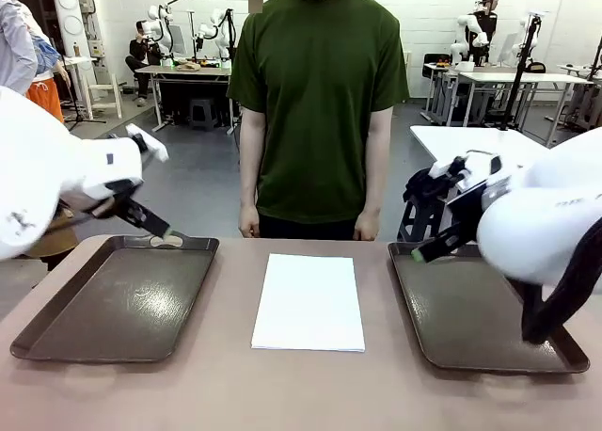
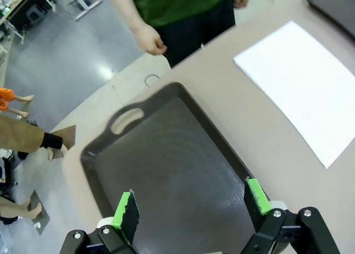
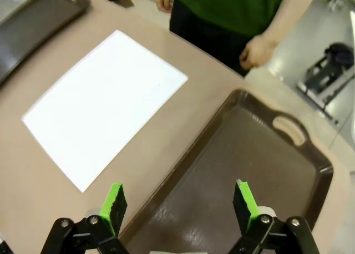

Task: Sort the A4 documents.
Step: Receive the A4 Paper.

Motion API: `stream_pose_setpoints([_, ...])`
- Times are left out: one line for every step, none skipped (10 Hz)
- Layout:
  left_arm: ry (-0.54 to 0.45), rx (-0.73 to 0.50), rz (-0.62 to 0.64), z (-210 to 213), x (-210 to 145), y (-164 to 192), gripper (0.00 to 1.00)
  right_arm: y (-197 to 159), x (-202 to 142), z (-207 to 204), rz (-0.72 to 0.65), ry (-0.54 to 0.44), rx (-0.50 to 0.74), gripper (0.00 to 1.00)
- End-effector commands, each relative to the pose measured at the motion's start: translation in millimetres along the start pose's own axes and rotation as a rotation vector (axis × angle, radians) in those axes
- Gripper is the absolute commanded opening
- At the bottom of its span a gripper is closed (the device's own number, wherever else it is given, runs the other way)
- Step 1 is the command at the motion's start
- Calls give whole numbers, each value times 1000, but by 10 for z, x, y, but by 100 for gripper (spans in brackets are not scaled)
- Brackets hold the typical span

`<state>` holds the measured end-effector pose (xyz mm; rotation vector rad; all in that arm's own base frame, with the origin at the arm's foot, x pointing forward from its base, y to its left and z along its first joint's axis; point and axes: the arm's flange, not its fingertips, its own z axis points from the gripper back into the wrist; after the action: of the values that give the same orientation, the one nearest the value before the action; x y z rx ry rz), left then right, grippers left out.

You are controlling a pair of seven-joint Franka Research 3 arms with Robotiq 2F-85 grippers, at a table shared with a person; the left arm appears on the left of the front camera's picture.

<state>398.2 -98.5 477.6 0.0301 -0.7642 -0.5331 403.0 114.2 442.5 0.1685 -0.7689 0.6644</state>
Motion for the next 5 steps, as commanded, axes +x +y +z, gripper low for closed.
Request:
stream_pose_setpoints([-68,-74,26,532,-844,-96,100,-258,-787,387,20,-118,135,100])
stream_pose_setpoints([-96,-110,43,642,-905,-37,100,-411,-899,534,4,-181,173,100])
stream_pose_setpoints([-125,-155,60,733,-986,-12,100,-544,-1029,698,-16,-223,164,100])
stream_pose_setpoints([-139,-193,68,768,-1039,1,100,-613,-1110,808,-34,-255,149,100])
stream_pose_setpoints([-156,-247,79,783,-1118,53,100,-640,-1170,910,-33,-321,177,100])
